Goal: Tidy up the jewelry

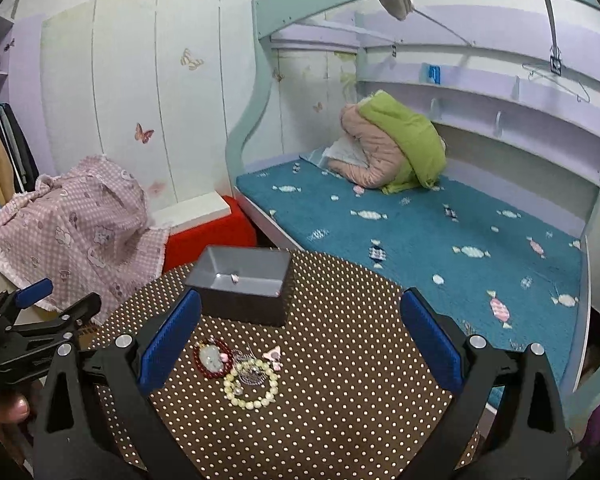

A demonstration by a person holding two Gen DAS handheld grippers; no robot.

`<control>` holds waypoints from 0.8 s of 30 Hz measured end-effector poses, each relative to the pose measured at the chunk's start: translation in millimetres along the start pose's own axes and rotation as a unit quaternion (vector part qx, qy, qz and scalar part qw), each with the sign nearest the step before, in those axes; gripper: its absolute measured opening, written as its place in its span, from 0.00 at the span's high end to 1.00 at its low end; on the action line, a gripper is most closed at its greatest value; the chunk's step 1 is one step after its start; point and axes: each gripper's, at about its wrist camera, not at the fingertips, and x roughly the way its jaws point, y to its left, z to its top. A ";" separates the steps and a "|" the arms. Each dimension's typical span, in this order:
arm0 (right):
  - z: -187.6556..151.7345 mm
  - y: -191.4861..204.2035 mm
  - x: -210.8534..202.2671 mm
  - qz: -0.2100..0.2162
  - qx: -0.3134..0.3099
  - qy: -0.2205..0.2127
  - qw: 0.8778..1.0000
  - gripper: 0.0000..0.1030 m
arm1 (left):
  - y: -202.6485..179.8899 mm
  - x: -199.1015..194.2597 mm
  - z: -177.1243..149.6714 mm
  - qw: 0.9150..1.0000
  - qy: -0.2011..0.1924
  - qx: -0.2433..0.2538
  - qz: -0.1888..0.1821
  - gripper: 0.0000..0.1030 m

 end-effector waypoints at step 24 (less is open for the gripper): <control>-60.4 0.7 86.0 0.011 -0.014 0.153 0.988 0.07 | -23.0 132.9 -56.8 0.989 0.146 0.023 -0.006 0.06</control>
